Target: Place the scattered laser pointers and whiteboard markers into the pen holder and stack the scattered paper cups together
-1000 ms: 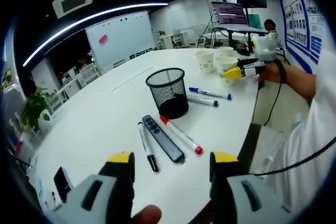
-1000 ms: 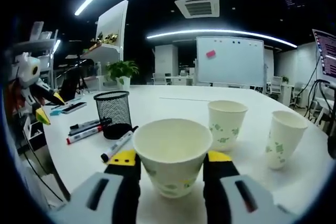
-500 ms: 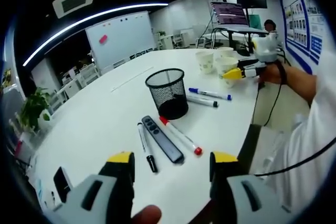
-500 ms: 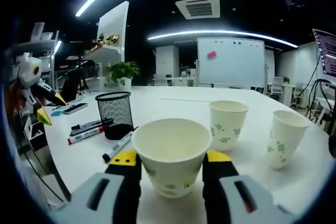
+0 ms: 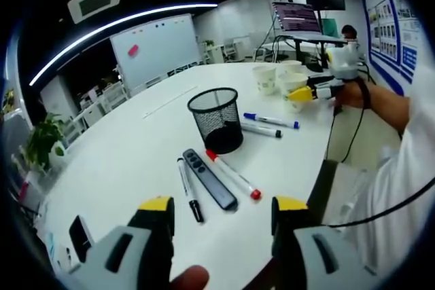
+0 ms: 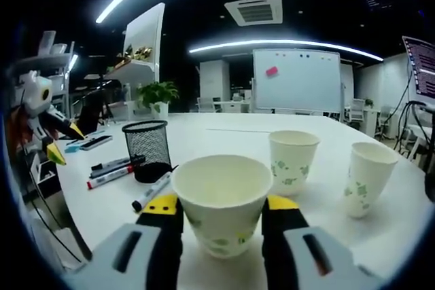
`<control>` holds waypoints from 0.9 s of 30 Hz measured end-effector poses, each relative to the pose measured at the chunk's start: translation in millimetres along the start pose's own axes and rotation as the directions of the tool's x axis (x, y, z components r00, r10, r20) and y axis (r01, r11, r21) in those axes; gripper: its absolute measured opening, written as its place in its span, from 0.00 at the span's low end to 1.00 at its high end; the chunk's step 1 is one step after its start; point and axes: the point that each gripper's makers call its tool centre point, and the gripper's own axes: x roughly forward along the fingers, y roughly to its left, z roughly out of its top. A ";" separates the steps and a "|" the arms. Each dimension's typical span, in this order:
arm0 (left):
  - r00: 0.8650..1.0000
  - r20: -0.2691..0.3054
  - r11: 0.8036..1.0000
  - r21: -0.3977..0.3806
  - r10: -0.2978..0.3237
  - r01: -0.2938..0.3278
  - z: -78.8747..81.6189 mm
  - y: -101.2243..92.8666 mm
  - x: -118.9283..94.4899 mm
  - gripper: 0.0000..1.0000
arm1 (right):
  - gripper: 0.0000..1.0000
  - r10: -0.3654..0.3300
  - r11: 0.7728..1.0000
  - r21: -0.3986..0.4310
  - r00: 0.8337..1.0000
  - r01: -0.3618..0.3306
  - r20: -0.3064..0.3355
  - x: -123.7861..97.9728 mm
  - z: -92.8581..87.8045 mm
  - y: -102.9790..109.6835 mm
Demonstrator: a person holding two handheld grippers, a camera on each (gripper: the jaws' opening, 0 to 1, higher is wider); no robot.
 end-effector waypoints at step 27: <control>1.000 -0.001 1.000 0.012 -0.017 0.017 3.4 -3.3 5.3 0.58 | 0.46 -0.046 0.999 0.005 0.999 0.046 0.011 -5.5 6.4 -13.6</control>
